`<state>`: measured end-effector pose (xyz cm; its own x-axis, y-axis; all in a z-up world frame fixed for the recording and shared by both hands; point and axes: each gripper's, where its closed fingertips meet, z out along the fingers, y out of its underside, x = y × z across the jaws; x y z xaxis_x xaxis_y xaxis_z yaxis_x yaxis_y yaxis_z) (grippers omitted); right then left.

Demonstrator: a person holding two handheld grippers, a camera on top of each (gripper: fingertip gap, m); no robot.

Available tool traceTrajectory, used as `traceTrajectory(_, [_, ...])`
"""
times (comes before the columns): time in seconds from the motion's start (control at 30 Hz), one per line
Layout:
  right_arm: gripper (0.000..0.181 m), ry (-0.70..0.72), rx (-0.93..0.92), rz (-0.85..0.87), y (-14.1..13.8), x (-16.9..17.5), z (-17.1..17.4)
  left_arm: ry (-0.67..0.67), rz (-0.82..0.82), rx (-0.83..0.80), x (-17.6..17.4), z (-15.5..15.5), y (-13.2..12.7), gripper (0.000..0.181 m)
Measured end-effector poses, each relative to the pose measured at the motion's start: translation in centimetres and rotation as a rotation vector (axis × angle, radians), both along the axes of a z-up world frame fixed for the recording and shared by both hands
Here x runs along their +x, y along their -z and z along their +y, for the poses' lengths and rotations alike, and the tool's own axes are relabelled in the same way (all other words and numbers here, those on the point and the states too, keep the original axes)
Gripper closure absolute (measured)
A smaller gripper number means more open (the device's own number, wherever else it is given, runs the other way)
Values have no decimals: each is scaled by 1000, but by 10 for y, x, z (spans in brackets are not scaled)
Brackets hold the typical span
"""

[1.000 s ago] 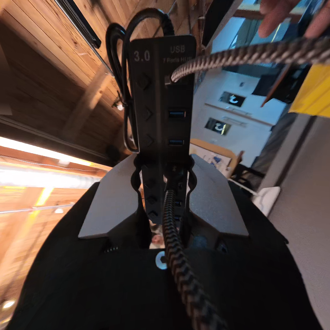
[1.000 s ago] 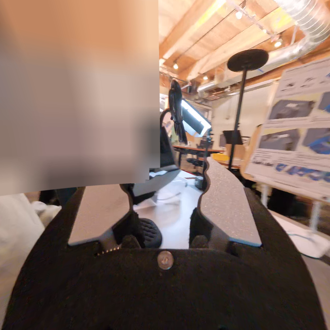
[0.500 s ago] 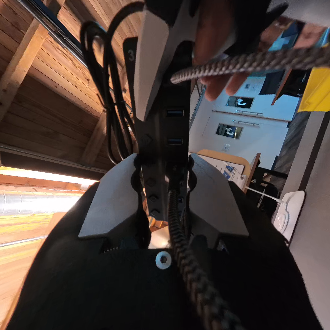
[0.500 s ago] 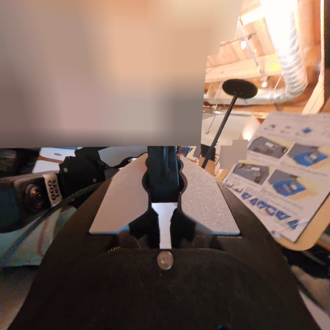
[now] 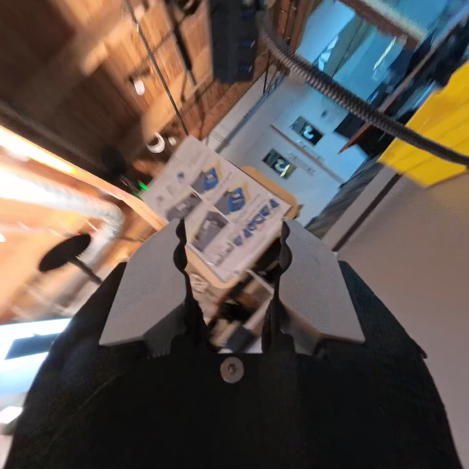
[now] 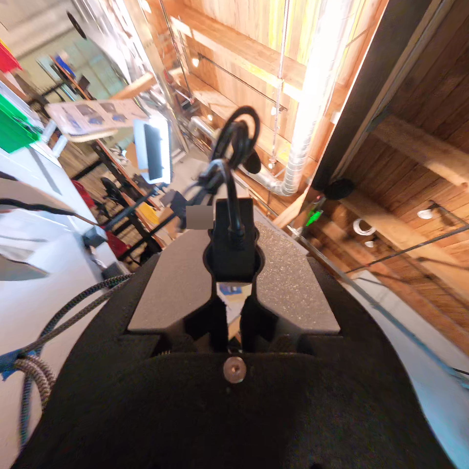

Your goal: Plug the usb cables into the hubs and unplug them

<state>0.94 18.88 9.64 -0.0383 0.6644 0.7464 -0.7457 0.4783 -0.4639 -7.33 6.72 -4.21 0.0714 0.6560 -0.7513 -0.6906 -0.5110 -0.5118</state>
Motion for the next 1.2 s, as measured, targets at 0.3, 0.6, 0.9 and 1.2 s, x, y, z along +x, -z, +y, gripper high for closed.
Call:
traceTrajectory(0.3, [156,342,-39,89,-60,-51,99,526,-454,600,1,-24,29,108])
traceTrajectory(0.6, [157,612,-209,142,-85,-104,232,465,-440,478,0,-12,41,109])
traceTrajectory(0.9, [156,719,-298,-299,67,-157,305,458,-461,544,-7,-22,41,110])
traceTrajectory(1.2, [155,810,-223,-998,238,-184,315,425,-466,498,-9,-19,48,111])
